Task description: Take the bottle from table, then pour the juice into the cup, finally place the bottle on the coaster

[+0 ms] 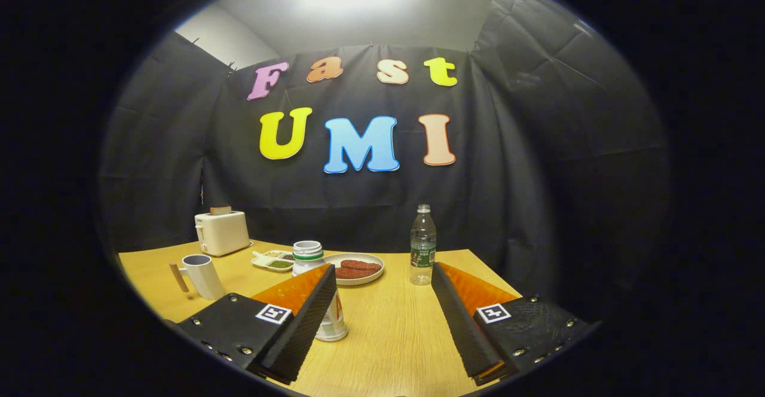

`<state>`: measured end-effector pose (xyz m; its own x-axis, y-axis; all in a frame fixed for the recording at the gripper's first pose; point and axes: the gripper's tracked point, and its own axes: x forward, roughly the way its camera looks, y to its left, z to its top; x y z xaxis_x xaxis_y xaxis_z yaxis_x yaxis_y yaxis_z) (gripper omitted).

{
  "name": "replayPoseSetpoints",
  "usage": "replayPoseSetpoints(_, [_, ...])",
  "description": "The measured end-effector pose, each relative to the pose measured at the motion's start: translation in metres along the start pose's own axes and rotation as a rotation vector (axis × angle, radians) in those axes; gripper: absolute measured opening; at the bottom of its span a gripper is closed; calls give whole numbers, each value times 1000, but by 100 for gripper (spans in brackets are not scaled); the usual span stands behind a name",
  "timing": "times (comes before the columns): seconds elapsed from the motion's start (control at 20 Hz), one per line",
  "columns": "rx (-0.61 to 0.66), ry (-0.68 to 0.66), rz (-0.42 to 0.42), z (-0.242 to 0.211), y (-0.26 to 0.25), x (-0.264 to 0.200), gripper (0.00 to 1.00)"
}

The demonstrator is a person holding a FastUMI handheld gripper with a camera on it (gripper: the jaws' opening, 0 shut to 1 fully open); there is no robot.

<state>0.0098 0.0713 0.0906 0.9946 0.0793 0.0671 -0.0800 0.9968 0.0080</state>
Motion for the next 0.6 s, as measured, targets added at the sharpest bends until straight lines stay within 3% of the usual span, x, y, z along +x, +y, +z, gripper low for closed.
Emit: replayPoseSetpoints(0.6, [-27, 22, 41, -2, 48, -5, 97])
